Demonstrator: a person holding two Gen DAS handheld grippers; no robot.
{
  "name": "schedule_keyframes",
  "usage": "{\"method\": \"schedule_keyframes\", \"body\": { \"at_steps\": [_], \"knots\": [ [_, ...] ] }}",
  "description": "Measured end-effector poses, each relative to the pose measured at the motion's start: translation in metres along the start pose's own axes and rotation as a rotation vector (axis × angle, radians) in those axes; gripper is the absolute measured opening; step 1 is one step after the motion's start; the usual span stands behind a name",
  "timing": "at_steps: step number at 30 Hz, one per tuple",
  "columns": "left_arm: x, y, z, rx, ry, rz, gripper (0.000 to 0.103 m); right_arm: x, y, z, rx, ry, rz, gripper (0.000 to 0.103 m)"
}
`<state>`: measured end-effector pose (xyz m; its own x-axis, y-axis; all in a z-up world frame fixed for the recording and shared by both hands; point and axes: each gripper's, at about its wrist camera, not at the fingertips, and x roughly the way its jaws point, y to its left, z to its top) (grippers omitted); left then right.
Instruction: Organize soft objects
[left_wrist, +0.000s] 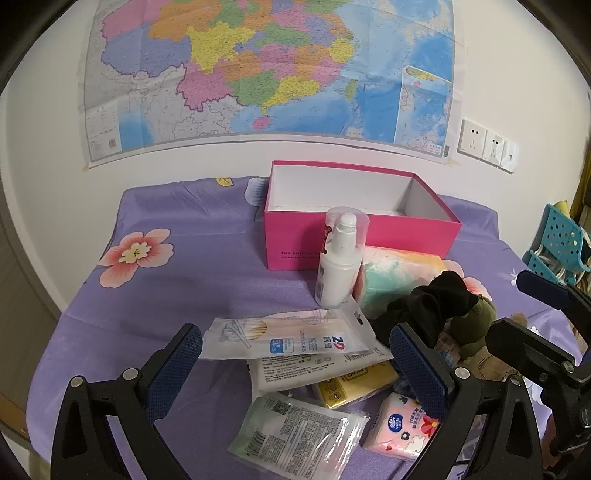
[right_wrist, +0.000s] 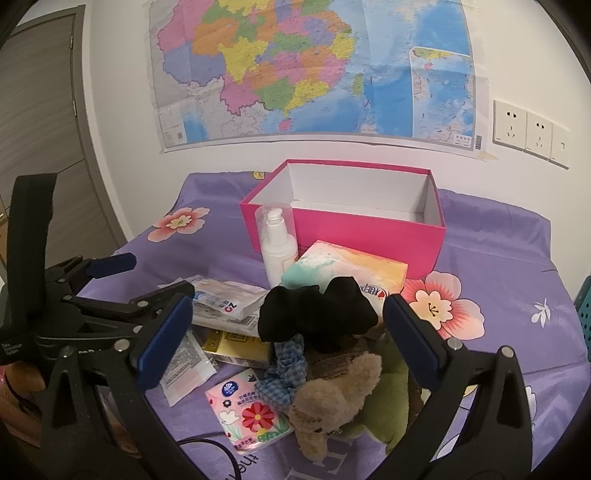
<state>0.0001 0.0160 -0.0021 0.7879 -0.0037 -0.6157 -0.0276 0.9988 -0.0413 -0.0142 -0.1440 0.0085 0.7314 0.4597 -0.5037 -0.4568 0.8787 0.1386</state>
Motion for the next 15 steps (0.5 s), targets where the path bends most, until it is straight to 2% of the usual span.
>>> {"method": "schedule_keyframes", "body": {
  "at_steps": [15],
  "knots": [
    [0.0036, 0.005, 0.0004, -0.013, 0.01, -0.003, 0.103, 0.0075, 0.0076, 0.0007, -0.008, 0.015, 0.01, 0.103]
  ]
}}
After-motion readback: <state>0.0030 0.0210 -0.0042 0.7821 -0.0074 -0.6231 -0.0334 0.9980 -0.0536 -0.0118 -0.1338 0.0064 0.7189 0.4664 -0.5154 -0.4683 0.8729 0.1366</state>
